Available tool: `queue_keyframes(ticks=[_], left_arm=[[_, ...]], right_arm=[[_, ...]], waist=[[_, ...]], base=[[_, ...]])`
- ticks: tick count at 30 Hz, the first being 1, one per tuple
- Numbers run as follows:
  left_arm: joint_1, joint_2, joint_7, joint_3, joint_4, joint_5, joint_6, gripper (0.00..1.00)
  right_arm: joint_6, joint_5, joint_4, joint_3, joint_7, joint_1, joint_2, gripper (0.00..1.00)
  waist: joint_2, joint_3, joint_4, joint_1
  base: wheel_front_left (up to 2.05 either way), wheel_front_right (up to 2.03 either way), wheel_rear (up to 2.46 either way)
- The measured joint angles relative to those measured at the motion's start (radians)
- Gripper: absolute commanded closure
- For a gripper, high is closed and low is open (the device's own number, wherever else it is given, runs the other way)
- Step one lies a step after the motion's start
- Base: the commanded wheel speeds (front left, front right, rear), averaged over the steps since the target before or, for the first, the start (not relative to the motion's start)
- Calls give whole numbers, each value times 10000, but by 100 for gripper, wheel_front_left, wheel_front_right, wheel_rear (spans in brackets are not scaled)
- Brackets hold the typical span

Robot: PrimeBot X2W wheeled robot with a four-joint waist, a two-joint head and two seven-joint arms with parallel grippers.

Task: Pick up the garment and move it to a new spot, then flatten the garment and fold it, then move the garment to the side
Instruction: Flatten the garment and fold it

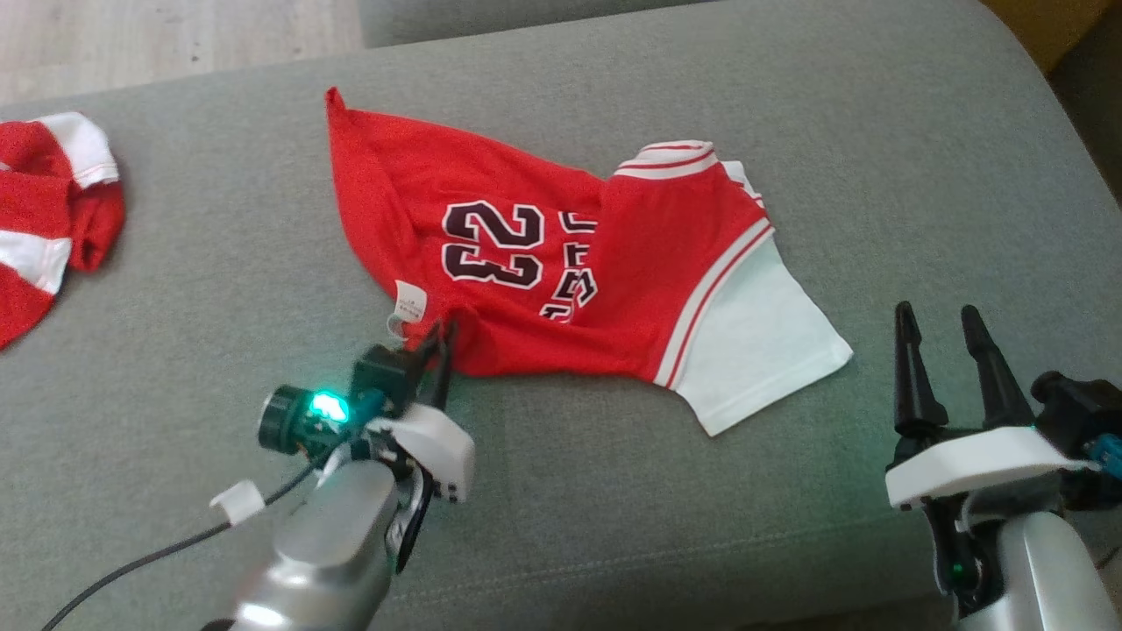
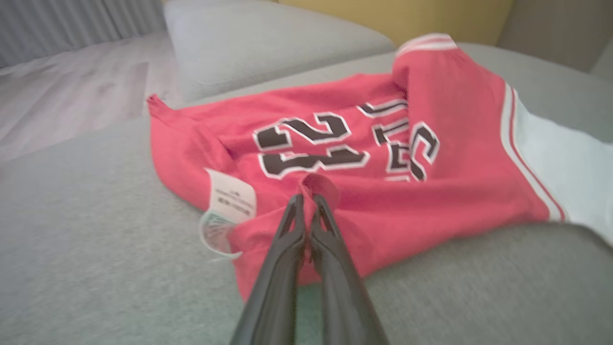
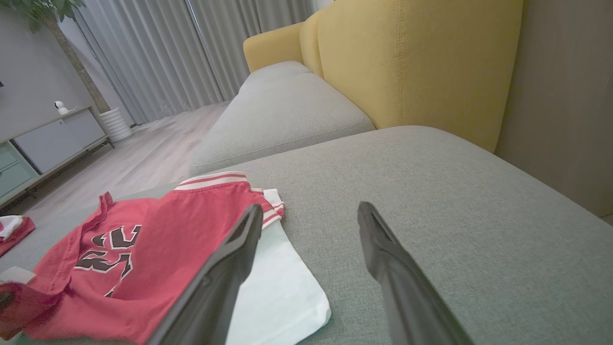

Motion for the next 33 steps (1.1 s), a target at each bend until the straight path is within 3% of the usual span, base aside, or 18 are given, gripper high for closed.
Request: queue_keyframes(ticks=[3,10,15,20,21,22,23,28,33], left_arm=[[9,27,-40,493,-364,-236,199,100],[981,297,-48,2615,-2180,-727,1168,100],[2522,190,-44,3467,-2245,-1413,1313,100],[2865,-107,-44,4165,-2255,-2034,1360,100],[2890,-157,-44,4266,-2255,-2190,1340,88],[2931,-198,-44,4330,-2245,-2322,1281,50],[2979,-224,-44,4349,-2236,-2393,1235,1],[3453,-238,-44,4539,-2449,-2270,1164,0],[3955,111,-44,4811,-3605,-1143,1114,0]], right_arm=[[0,0,-4,-65,2,45,0,0],[0,-2,-75,-257,40,302,0,0],[0,-2,-73,-265,90,443,2,0],[0,-2,-58,-238,92,443,2,0],[0,-2,-44,-240,92,443,2,0],[0,-2,-31,-240,92,443,2,0],[0,-2,-13,-240,90,443,2,0],[0,-2,67,-278,86,459,2,0],[0,-21,65,-422,33,613,4,0]], waist=[[0,-75,122,0],[0,-330,710,-1],[0,-503,1104,-1],[0,-580,1326,-1],[0,-593,1353,-1],[0,-612,1373,0],[0,-634,1393,-1],[0,-812,1468,-1],[0,-1066,1566,-1]], base=[[0,0,0],[0,0,0],[0,0,0],[0,0,0],[0,0,0],[0,0,0],[0,0,0],[0,0,0],[0,0,0]])
